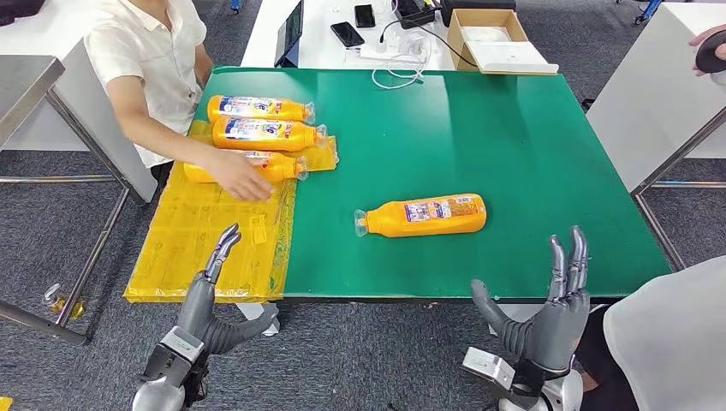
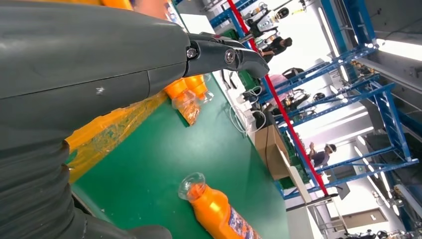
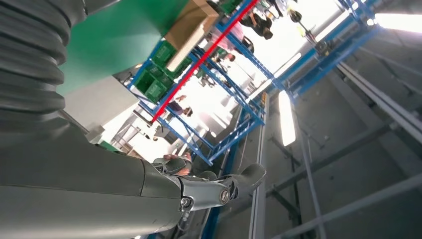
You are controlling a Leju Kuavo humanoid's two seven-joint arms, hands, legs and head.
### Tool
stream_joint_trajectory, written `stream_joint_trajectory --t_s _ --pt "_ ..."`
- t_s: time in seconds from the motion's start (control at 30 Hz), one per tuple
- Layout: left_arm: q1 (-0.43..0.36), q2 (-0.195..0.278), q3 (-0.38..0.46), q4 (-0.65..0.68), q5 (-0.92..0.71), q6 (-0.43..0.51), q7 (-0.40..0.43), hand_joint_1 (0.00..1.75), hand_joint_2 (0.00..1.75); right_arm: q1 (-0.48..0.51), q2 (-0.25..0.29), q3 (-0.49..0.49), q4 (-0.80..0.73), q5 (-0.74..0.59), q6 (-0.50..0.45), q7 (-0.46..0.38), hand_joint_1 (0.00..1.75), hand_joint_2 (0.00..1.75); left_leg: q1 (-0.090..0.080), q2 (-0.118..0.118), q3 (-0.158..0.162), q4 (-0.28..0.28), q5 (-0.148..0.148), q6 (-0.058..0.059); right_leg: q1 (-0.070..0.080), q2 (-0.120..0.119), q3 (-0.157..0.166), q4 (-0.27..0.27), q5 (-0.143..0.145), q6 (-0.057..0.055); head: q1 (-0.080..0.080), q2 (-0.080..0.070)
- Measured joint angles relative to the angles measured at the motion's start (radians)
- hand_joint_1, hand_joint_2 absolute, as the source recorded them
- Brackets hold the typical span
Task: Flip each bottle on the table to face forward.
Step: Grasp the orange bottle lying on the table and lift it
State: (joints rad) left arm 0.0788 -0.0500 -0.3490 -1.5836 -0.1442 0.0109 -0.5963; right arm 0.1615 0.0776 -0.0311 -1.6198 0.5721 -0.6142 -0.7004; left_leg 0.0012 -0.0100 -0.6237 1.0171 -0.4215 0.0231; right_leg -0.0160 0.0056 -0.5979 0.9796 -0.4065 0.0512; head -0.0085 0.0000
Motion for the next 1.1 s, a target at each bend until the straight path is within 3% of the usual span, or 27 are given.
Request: stream_joint_trajectory --t_s 0.43,0.53,0.7,1.1 --pt "-0.011 0.003 -0.056 0.064 -0.094 0.068 0.013 0.0 1.75 -0.11 -0.105 -0.051 0.361 -0.03 0.0 0.0 0.0 1.75 -0.001 0.0 0.0 0.0 0.0 0.0 0.0 0.0 0.0 0.0 0.0 0.0 0.0 0.0" --pt "-0.024 0.0 -0.105 0.081 -0.169 0.095 0.027 0.0 1.75 -0.181 -0.122 -0.049 0.492 -0.012 0.002 0.0 0.0 1.75 -0.001 0.001 0.0 0.0 0.0 0.0 0.0 0.0 0.0 0.0 0.001 0.001 0.0 0.0" --pt "-0.059 -0.016 -0.203 0.12 -0.175 0.102 0.037 0.0 1.75 -0.334 -0.135 -0.03 0.73 0.024 0.004 0.0 0.0 1.75 -0.001 0.0 0.0 0.0 0.001 0.001 0.0 0.0 0.001 0.0 0.002 0.002 0.0 0.0" --pt "-0.105 -0.02 -0.254 0.157 -0.125 0.091 0.046 0.0 1.75 -0.468 -0.164 -0.013 0.97 0.091 0.004 0.027 0.0 1.75 -0.001 -0.001 -0.001 0.0 0.001 0.001 -0.001 0.0 0.0 0.0 0.002 0.002 0.0 0.0"
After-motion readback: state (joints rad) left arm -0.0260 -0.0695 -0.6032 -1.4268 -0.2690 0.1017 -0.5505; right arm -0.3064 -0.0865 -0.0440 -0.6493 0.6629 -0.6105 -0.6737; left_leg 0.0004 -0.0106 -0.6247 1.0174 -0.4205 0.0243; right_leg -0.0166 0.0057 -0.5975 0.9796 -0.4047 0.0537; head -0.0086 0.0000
